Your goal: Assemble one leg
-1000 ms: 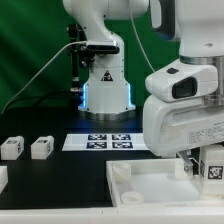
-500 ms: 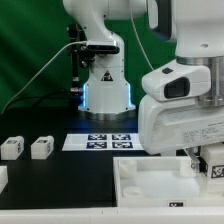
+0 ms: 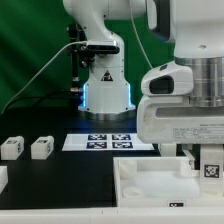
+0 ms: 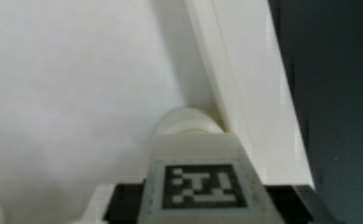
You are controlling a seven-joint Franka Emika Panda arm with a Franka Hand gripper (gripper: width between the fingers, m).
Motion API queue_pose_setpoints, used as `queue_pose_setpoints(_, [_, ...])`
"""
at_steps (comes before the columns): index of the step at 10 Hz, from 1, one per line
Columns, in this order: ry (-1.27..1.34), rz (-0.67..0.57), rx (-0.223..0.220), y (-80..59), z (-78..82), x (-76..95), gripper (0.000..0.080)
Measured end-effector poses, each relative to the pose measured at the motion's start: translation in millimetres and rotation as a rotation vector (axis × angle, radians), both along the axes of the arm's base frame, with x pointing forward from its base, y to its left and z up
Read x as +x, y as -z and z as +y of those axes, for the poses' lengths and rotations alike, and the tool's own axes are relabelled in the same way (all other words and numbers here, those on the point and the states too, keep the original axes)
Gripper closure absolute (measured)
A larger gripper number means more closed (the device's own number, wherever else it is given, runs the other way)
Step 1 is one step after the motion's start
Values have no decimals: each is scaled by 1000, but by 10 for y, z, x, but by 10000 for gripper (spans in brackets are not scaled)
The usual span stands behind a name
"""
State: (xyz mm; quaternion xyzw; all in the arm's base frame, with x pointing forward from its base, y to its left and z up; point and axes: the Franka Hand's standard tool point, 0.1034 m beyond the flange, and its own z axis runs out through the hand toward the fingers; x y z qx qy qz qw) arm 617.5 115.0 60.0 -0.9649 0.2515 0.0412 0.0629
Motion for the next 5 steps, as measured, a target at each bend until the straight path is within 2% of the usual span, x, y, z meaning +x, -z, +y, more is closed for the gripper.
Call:
queue_pose_setpoints(3, [473,37,-15,9,51,21,527])
queue_pose_setpoints(5, [863,70,29,19,76,33,527])
